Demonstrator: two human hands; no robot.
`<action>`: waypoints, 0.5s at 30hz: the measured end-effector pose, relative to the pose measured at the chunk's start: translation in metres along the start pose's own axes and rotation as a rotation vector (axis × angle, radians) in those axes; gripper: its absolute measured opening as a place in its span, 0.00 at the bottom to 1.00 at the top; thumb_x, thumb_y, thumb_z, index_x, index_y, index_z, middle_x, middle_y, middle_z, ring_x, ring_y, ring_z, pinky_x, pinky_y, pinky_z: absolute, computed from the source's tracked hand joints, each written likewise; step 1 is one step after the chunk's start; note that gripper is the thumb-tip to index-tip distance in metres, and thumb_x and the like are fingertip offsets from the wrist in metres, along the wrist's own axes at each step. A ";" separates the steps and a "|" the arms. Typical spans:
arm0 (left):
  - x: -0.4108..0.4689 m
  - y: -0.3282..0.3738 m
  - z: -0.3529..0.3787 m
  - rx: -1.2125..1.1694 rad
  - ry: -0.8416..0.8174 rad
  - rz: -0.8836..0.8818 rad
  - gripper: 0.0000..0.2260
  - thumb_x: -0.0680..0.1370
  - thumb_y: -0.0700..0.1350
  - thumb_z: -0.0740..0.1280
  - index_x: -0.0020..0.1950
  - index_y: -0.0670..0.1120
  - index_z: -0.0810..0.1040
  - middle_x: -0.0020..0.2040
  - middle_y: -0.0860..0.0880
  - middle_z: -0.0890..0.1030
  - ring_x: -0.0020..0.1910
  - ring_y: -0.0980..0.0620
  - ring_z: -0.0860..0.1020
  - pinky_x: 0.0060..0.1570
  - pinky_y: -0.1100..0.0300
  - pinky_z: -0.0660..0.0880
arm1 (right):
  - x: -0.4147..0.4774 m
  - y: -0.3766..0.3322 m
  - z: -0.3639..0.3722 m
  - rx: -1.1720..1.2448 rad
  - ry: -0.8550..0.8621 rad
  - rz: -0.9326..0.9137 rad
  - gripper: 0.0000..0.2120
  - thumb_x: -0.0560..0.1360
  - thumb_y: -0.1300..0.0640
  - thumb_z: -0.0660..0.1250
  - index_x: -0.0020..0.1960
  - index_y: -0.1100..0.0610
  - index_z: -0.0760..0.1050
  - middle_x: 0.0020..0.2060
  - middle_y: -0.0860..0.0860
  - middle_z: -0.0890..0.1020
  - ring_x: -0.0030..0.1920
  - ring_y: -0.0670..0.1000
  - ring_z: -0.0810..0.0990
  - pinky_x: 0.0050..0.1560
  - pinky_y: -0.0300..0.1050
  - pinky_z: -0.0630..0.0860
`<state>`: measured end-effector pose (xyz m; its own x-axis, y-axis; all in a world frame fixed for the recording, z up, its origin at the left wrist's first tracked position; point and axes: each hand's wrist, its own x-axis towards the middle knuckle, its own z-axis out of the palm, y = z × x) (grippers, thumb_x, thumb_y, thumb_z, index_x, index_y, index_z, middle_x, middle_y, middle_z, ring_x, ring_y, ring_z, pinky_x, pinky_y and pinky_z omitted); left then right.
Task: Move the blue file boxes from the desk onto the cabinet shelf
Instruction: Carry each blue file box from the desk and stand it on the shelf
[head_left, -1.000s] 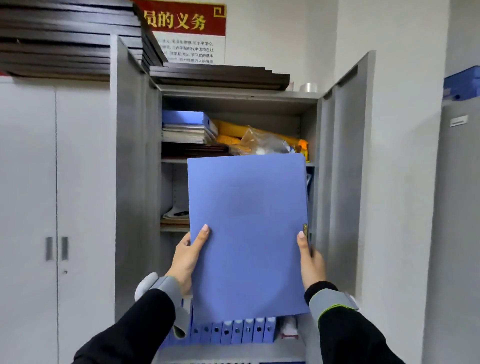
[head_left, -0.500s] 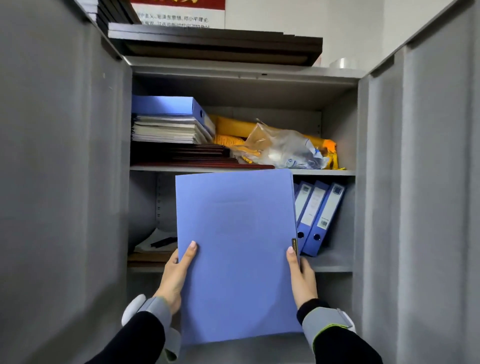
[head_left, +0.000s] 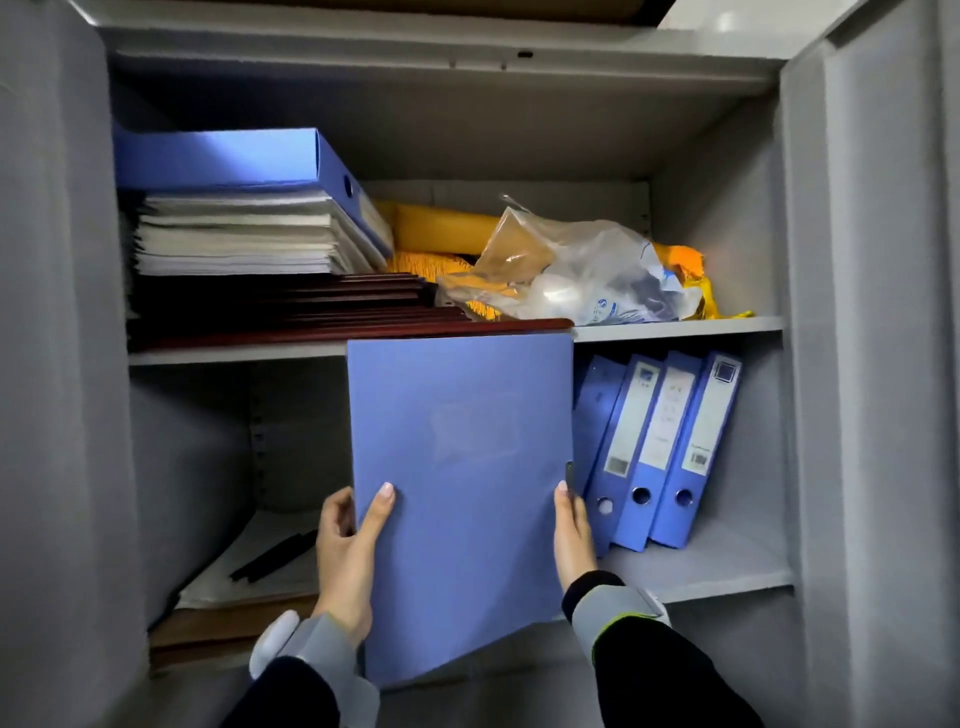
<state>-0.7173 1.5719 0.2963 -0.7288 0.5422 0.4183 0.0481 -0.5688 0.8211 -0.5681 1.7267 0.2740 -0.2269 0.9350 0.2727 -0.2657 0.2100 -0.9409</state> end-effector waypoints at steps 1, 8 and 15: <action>0.004 -0.002 -0.002 0.024 0.012 0.006 0.18 0.70 0.51 0.72 0.57 0.49 0.73 0.56 0.45 0.80 0.52 0.44 0.80 0.49 0.50 0.78 | 0.006 0.006 0.006 0.001 -0.011 0.029 0.28 0.76 0.39 0.52 0.72 0.50 0.55 0.73 0.47 0.60 0.73 0.50 0.57 0.69 0.45 0.52; 0.011 -0.021 0.001 0.083 -0.025 0.081 0.15 0.65 0.53 0.72 0.49 0.57 0.73 0.52 0.47 0.81 0.50 0.45 0.81 0.48 0.49 0.80 | 0.040 0.028 0.030 0.090 0.077 0.019 0.27 0.77 0.38 0.49 0.71 0.51 0.59 0.70 0.50 0.64 0.70 0.52 0.61 0.62 0.41 0.54; 0.023 -0.041 0.018 0.101 0.121 0.104 0.22 0.61 0.60 0.72 0.50 0.56 0.71 0.55 0.49 0.79 0.51 0.51 0.79 0.51 0.54 0.77 | 0.064 0.045 0.043 -0.072 0.036 -0.065 0.23 0.78 0.45 0.52 0.69 0.55 0.60 0.67 0.55 0.68 0.64 0.54 0.68 0.61 0.41 0.60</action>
<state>-0.7239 1.6186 0.2790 -0.7929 0.4019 0.4580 0.1915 -0.5493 0.8134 -0.6348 1.7841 0.2582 -0.1773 0.9281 0.3273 -0.2102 0.2892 -0.9339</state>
